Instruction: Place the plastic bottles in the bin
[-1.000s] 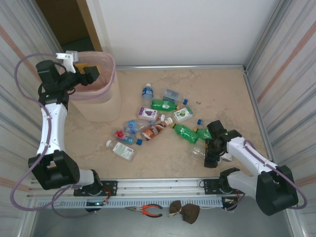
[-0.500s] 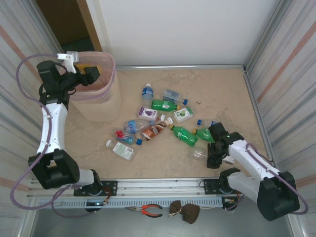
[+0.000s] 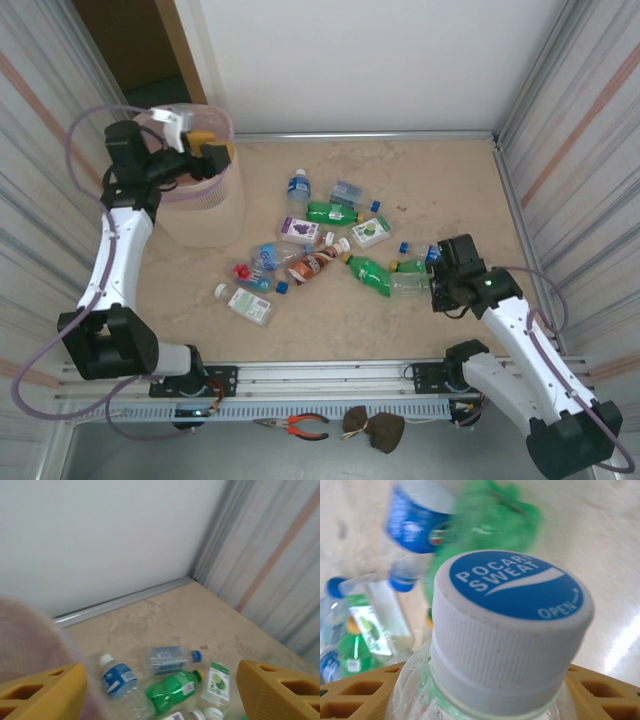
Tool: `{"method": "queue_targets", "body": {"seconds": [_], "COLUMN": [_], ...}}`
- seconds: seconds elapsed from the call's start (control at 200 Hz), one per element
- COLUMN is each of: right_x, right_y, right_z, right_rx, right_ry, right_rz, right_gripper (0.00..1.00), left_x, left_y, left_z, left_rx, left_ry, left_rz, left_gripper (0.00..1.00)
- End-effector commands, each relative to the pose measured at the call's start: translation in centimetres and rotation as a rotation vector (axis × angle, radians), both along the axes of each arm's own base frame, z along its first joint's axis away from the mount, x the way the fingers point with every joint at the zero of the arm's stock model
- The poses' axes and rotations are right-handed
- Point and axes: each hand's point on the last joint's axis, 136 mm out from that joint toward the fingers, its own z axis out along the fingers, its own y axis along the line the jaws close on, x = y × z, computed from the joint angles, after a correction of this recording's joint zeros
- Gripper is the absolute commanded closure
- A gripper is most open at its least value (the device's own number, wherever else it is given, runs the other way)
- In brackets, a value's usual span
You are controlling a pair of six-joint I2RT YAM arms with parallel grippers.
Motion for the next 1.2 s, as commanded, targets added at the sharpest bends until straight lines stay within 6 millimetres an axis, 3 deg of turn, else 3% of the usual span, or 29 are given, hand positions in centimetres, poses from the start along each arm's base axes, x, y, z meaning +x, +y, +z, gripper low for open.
{"method": "queue_targets", "body": {"seconds": [0.0,0.14,0.301,0.556,0.746,0.992,1.192], "right_x": [4.2,6.5,8.1,7.3,5.4,2.9,1.1], "right_y": [0.0,1.9,5.6,10.5,13.7,17.1,19.4], "right_z": [5.6,10.3,15.6,22.0,25.4,28.1,29.9], "right_rx": [-0.193,-0.324,-0.39,-0.518,-0.556,-0.499,-0.482], "right_ry": [-0.265,-0.432,-0.72,-1.069,-1.264,-1.367,-1.432], "right_rz": [0.234,0.492,0.751,1.065,1.247,1.414,1.496], "right_gripper": [0.44,0.45,0.45,0.48,0.48,0.48,0.48], "left_x": [-1.9,-3.1,-5.2,-9.2,-12.8,-17.4,-19.4], "left_y": [-2.8,-5.5,-9.0,-14.3,-17.2,-19.2,-20.7], "left_z": [1.4,2.0,2.6,2.4,2.8,4.3,4.2], "left_rx": [0.072,0.061,0.06,0.051,0.03,-0.013,-0.006], "left_ry": [-0.07,-0.073,-0.086,-0.081,-0.102,-0.155,-0.154], "left_rz": [-0.086,-0.143,-0.233,-0.386,-0.522,-0.722,-0.827], "left_gripper": [0.21,0.21,0.21,0.21,0.21,0.21,0.17]}}
